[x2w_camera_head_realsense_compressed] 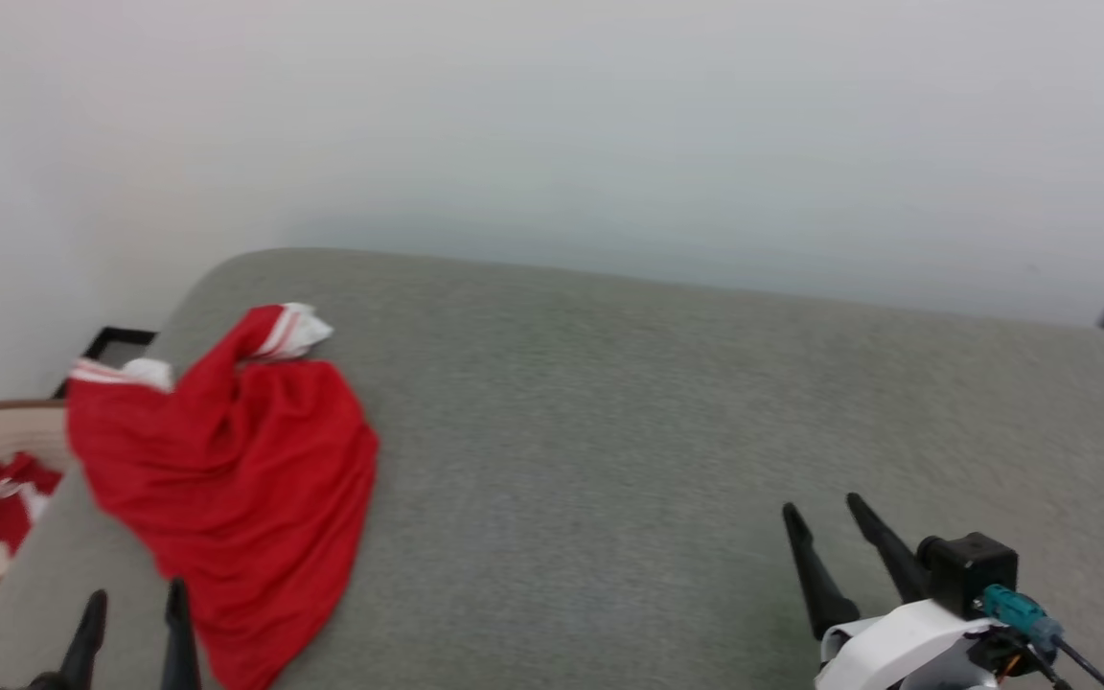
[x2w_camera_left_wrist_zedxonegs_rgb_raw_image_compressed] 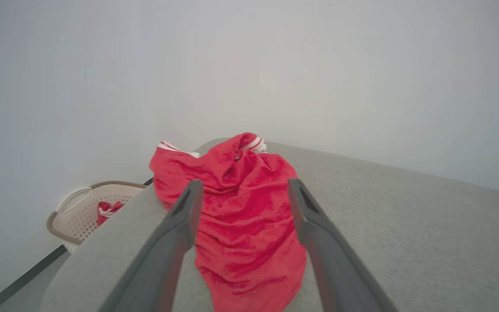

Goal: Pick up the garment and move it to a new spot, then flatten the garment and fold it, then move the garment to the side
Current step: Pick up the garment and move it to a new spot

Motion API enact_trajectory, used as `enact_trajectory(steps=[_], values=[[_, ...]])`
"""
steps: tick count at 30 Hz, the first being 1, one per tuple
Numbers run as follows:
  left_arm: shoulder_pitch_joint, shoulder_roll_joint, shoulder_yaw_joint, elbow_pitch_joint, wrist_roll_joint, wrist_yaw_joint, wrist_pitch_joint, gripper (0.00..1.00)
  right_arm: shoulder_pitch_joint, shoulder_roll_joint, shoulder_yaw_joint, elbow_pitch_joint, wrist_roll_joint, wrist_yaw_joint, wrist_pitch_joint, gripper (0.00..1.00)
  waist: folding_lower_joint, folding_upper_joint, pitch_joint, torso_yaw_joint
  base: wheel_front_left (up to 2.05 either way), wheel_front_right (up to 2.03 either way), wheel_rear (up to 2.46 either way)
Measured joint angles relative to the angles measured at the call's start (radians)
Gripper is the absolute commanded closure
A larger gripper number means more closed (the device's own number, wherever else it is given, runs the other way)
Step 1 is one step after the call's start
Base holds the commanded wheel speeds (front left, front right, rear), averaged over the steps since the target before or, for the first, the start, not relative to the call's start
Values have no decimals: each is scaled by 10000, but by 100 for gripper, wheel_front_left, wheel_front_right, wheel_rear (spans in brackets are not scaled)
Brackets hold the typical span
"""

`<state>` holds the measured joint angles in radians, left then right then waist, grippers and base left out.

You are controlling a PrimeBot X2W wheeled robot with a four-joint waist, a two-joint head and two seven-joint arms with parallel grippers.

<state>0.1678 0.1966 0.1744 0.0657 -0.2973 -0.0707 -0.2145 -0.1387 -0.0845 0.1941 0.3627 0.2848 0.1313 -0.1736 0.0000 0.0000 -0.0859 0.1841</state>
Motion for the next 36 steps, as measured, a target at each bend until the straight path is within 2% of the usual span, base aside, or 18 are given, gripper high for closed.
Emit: enact_trajectory(steps=[7,17,23,29,36], values=[[410,113,349,-493,-209,259,378,0,-12,71,512,219,242,0,-111,0,0,0,-260,910,0,0,0],[439,286,357,-790,-568,247,1012,0,-74,113,656,445,290,2,-196,0,0,0,-449,1711,0,0,0],[-435,959,351,-709,-1152,-98,1950,0,-208,0,449,370,207,0,-123,0,0,0,-168,1590,0,0,0],[-1817,1916,307,-215,-2130,-370,3243,0,-744,-142,295,-69,-67,2,77,0,0,0,526,1246,0,0,0],[-3944,3122,10,1131,-3777,-539,4767,0,-1369,-305,-42,-658,-453,2,259,0,1,0,1754,756,0,0,0]])
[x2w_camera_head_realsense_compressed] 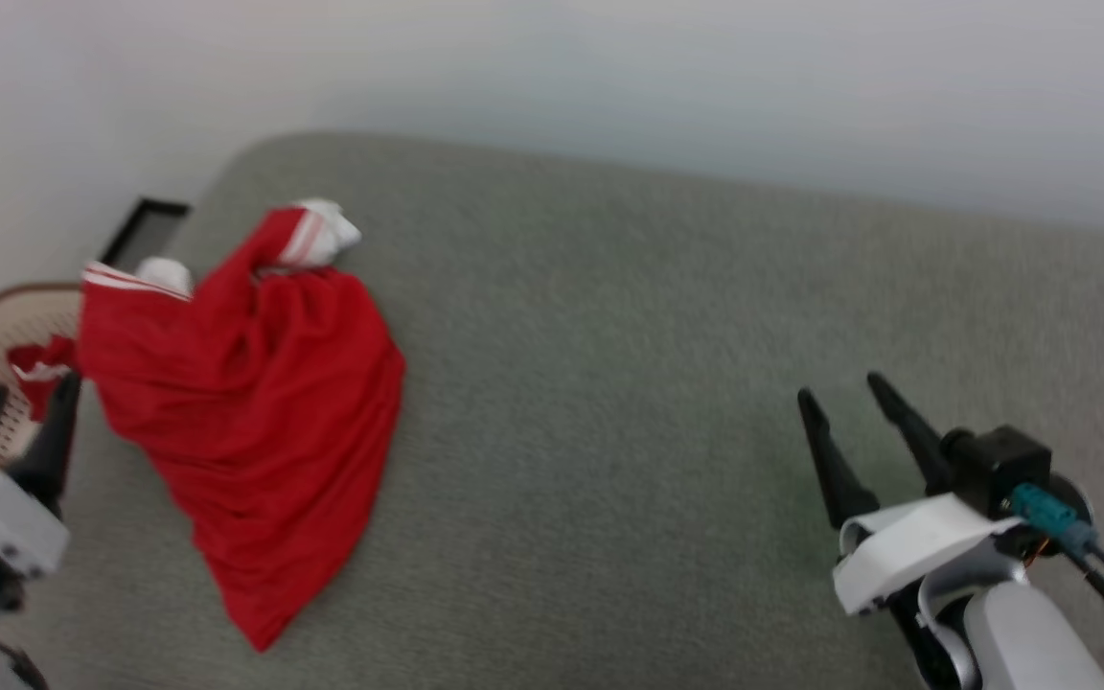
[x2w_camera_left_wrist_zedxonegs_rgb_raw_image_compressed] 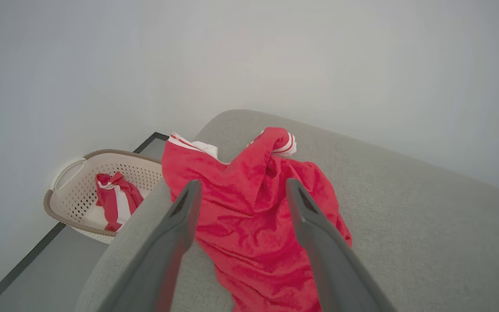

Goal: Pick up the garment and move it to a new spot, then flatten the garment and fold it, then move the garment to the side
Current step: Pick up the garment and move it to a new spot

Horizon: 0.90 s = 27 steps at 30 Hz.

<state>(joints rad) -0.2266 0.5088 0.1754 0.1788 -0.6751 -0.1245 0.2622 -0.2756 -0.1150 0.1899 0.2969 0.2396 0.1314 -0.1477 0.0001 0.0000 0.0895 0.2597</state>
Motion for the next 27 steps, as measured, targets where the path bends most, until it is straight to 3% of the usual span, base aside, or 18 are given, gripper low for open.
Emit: enact_trajectory(steps=[4,10,20,27], values=[[-1027,813,-639,775,-844,-33,702,0,-278,4,-123,-276,-132,0,96,0,-1,0,768,-299,0,0,0],[-2459,1524,-1398,2460,-1762,-35,1400,0,-672,65,-190,-640,-268,0,173,0,0,0,1903,-761,0,0,0],[-4219,1751,-2686,5423,-2474,-44,2978,0,-865,136,-290,-1035,-476,0,299,0,-1,0,3440,-1446,0,0,0],[-4887,1801,-3275,6362,-2788,-31,3285,0,-869,136,-337,-1145,-481,0,368,0,0,0,3887,-1803,0,0,0]])
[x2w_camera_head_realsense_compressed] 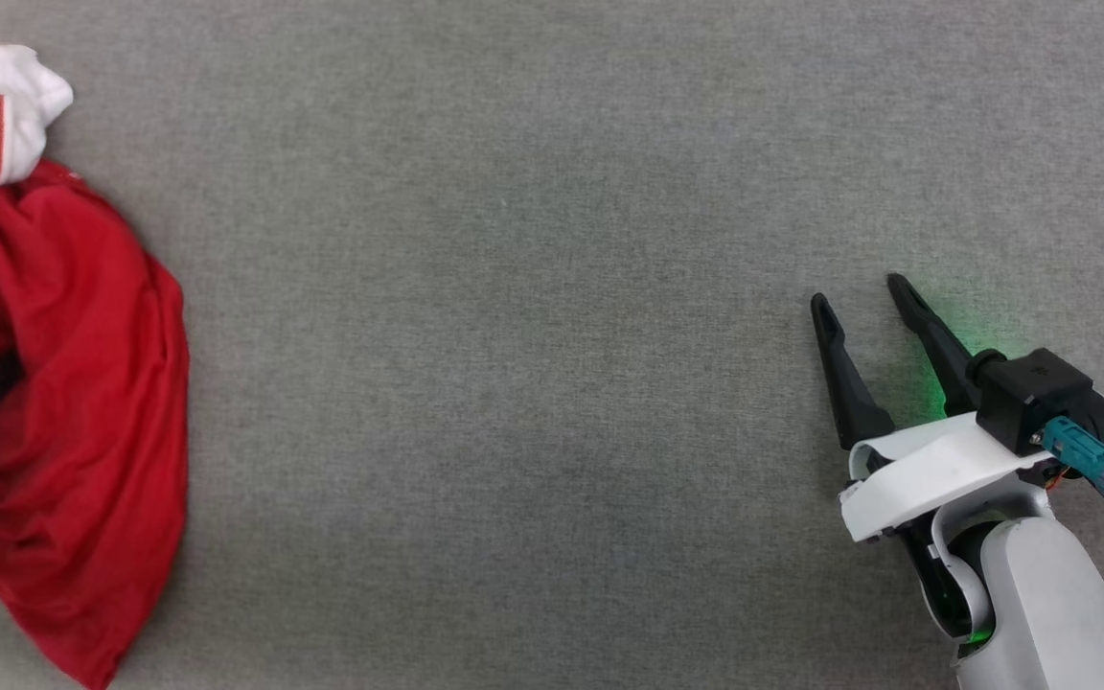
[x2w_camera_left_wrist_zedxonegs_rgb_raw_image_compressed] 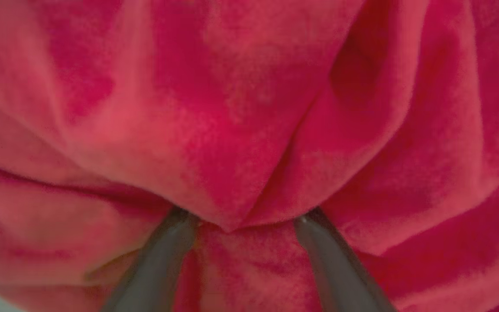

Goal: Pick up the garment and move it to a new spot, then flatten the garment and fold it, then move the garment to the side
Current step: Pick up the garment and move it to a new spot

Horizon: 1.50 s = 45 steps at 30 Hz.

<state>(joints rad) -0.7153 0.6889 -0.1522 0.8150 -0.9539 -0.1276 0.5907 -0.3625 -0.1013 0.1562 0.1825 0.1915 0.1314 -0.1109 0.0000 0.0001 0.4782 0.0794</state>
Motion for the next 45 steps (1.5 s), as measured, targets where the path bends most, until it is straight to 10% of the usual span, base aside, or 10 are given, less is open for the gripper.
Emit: enact_trajectory(steps=[3,4,5,6,28,45], values=[[-18,82,-393,23,-84,8,-219,0,7,2,-15,12,0,0,54,0,0,0,-42,-31,0,0,0],[-24,94,-502,59,-130,19,-290,27,17,4,-23,27,0,0,56,0,0,-1,-83,-26,0,0,0],[-32,121,-623,94,-140,17,-393,77,28,8,-25,38,2,0,58,0,0,0,-133,-15,0,0,0],[-50,132,-729,148,-136,13,-560,100,40,12,-23,52,2,0,58,0,0,0,-192,-1,0,0,0],[-1314,1588,-1273,-1108,872,151,-3283,100,891,0,-176,604,502,0,-226,0,0,0,-2608,469,0,0,0],[-1523,2711,-976,-5532,842,1352,-2011,100,1247,67,-454,629,625,0,-385,0,0,0,-4268,353,0,0,0]])
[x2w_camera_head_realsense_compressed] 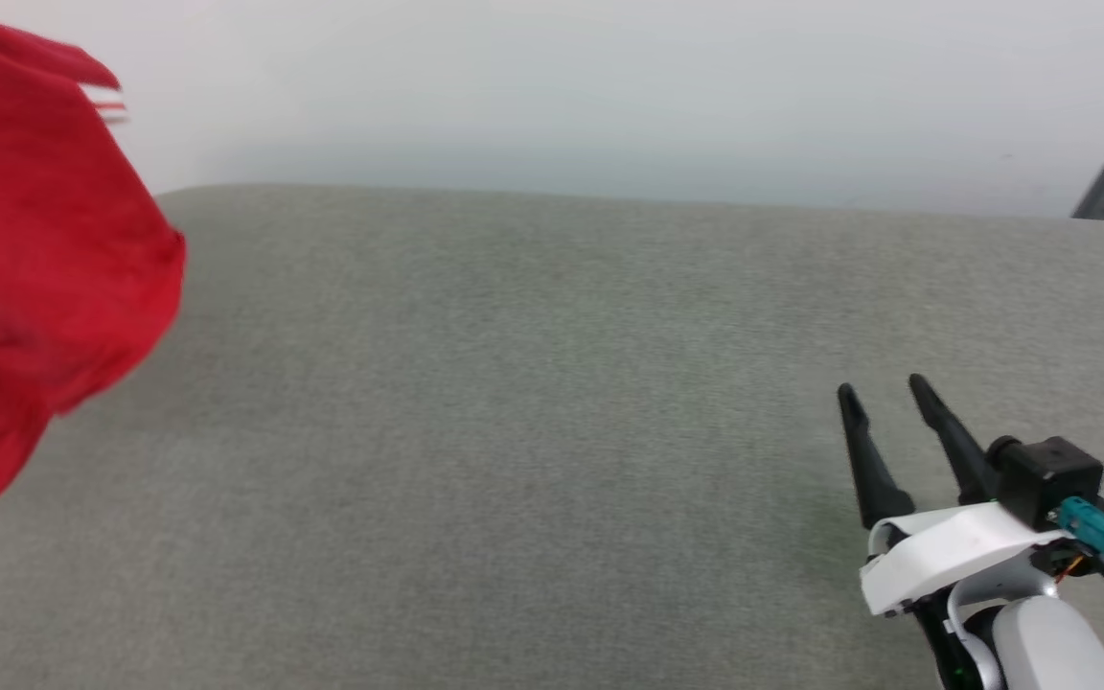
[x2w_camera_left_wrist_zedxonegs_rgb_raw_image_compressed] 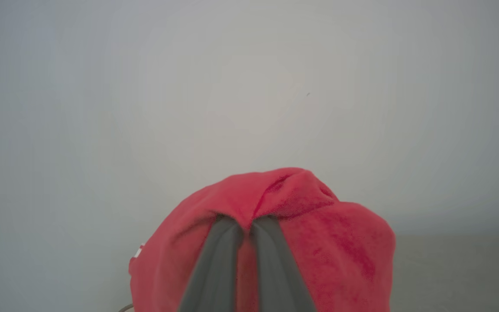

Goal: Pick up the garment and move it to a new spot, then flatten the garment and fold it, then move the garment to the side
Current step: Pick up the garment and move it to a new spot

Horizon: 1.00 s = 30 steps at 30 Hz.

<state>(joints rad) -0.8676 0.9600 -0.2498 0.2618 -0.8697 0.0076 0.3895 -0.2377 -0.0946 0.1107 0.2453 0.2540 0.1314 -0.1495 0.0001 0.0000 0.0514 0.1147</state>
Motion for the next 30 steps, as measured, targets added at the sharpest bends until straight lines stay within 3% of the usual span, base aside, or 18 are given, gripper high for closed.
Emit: enact_trajectory(steps=[13,21,30], values=[[587,-82,-54,-3239,-683,1206,1423,100,-54,-58,-938,-290,-92,0,-52,0,0,0,82,-1346,0,0,0],[405,-995,-1080,-4591,-418,1691,2002,100,-132,56,-1524,-305,-157,0,-272,0,0,1,414,-2273,0,0,0],[713,-2019,-2299,-4637,-188,1866,2257,100,-168,238,-1542,-125,-165,0,-539,0,0,0,1005,-3026,0,0,0]])
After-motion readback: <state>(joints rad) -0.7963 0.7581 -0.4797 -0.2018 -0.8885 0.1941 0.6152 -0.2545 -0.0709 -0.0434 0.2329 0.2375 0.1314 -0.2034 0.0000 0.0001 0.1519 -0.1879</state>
